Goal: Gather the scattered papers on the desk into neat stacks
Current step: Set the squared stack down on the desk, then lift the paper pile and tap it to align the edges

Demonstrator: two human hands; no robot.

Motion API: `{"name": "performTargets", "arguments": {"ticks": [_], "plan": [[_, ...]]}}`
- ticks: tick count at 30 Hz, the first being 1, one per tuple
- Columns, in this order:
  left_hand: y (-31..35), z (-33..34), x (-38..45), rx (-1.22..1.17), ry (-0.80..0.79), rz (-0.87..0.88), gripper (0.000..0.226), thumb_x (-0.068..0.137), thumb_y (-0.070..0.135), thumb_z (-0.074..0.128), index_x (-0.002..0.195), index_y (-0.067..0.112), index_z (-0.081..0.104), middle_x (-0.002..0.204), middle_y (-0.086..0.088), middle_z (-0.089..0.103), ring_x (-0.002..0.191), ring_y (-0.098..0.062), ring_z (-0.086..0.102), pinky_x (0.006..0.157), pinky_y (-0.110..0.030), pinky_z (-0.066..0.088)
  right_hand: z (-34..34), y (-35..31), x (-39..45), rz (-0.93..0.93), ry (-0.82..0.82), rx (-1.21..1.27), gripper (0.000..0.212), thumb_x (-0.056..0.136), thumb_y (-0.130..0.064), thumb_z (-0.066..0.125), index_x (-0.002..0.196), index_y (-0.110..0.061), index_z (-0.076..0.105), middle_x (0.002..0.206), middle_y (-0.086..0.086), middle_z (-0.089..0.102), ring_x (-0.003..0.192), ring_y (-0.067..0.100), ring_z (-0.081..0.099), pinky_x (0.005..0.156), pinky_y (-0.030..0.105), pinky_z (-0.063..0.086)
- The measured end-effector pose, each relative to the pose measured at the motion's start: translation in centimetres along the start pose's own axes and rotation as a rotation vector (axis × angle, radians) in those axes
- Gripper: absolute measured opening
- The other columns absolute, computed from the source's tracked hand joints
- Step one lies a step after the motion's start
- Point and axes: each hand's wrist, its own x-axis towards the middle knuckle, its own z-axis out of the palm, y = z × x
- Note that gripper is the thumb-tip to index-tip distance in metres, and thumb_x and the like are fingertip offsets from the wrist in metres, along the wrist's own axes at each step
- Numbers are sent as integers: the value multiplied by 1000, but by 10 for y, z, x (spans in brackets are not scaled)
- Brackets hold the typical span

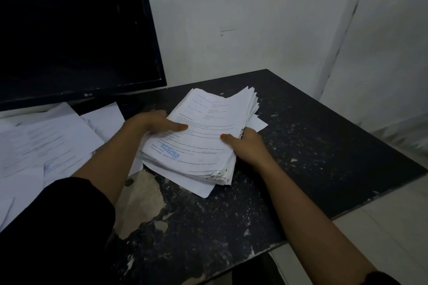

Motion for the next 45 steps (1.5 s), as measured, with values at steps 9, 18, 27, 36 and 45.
{"name": "performTargets", "arguments": {"ticks": [9,18,27,36,45], "plan": [[6,-14,1,-107,-75,-94,92,65,51,83,136,5,48,132,-12,57,108,-26,56,95,-39,47,-16,8,7,90,135,-82,38,78,-27,77,108,-5,69,107,2,70,93,16,68,72,26,55],[-3,2,-14,-524,-170,166,49,75,16,80,121,19,61,114,-7,70,99,-24,68,98,-47,50,-33,10,5,93,39,-32,53,77,-27,80,121,-9,58,115,1,66,98,16,65,76,30,56],[-27,5,-45,-854,165,510,56,83,2,69,136,11,53,123,-4,67,106,-18,67,78,-26,58,-31,-7,3,70,207,121,94,71,-32,85,145,-23,28,133,-4,39,121,18,46,102,39,43],[-33,-9,-87,-953,337,610,52,81,1,71,130,12,56,119,-1,69,105,-17,68,81,-28,58,-19,-68,4,-140,-14,422,40,85,-6,70,122,-14,57,116,3,68,101,20,68,88,38,56],[-19,-26,-106,-842,508,680,51,83,-1,71,126,14,48,114,12,61,96,8,63,79,-14,53,-19,-104,-4,-416,27,267,37,89,-3,65,120,-19,52,106,-12,63,91,-2,62,84,18,54]]}}
